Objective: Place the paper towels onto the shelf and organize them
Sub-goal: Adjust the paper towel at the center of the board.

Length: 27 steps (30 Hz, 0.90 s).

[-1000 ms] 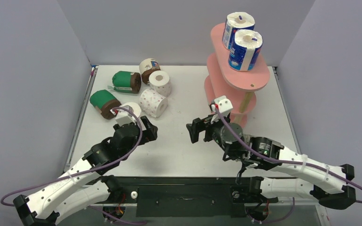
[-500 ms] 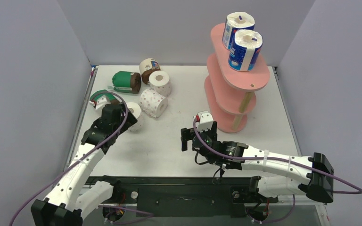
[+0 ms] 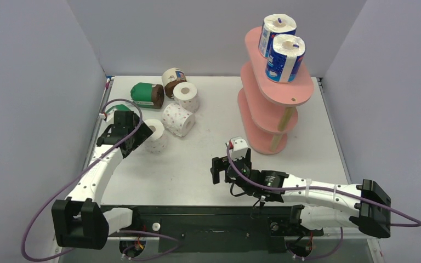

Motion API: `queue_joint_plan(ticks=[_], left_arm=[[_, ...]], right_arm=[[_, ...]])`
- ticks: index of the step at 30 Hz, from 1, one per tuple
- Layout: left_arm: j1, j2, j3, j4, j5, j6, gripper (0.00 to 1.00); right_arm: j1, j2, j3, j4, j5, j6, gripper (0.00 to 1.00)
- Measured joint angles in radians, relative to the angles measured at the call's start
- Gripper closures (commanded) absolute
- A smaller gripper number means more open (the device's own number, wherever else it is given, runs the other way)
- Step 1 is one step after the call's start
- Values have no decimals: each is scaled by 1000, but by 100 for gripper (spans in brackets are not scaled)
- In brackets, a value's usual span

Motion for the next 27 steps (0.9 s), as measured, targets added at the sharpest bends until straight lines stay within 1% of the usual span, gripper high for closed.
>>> queue_joint_plan(ticks=[3, 11, 17, 19, 24, 27], left_arm=[[10, 47, 0, 19, 11, -10, 6], [24, 95, 0, 87, 16, -23, 10], [30, 145, 0, 122, 19, -23, 14], [30, 163, 0, 132, 20, -24, 18], [31, 180, 0, 157, 26, -27, 34], [31, 180, 0, 171, 39, -30, 41]], right_arm=[[0, -35, -16, 7, -3, -6, 3], [-1, -138, -88, 23, 5, -16, 3], [-1, -176, -118, 21, 19, -15, 4], [-1, -187, -120, 20, 23, -15, 4], [-1, -217, -121, 19, 37, -11, 4], [-1, -238, -123, 19, 47, -8, 4]])
